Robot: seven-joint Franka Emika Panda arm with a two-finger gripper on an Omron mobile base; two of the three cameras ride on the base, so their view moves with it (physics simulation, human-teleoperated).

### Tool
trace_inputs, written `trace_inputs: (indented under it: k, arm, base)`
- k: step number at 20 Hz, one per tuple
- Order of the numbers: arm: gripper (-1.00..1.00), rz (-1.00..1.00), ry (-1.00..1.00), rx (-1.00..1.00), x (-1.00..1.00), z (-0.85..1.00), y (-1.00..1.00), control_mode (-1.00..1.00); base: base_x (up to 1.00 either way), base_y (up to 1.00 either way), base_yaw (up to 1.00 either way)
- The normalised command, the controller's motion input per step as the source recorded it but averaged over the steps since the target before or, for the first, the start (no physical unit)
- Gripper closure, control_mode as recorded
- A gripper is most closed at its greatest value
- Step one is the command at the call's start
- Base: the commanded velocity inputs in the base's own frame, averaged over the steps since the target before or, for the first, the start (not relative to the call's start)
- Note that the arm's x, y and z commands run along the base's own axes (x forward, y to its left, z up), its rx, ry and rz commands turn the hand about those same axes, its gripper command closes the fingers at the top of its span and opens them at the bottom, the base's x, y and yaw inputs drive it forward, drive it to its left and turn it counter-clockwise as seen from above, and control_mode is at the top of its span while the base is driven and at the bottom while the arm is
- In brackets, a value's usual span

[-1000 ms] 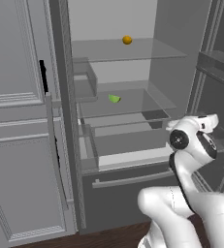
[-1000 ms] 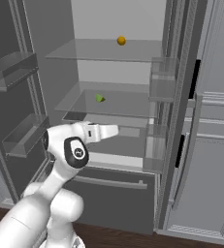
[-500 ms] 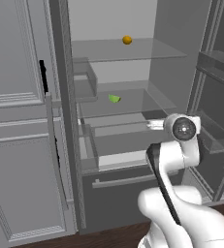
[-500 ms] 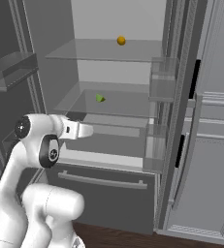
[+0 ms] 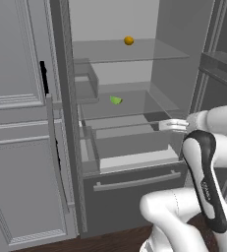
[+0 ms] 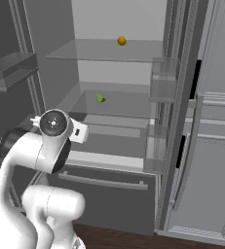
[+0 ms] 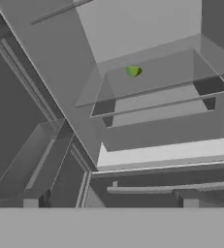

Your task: Grab a lemon wedge from the fridge and one ice cube from the ice bowl, and put them in the glass of lemonade.

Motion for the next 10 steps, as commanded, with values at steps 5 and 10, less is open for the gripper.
trace_inputs:
  k: [5, 10]
  arm:
    - [-1.0, 0.13, 0.0, -0.15, -0.43, -0.14, 0.13, -1.0]
    - [-1.0, 0.01, 0.0, -0.31, -0.45, -0.04, 0.23, -1.0]
  base:
    - [0.0, 0.0, 0.0]
    - [0.0, 0.0, 0.0]
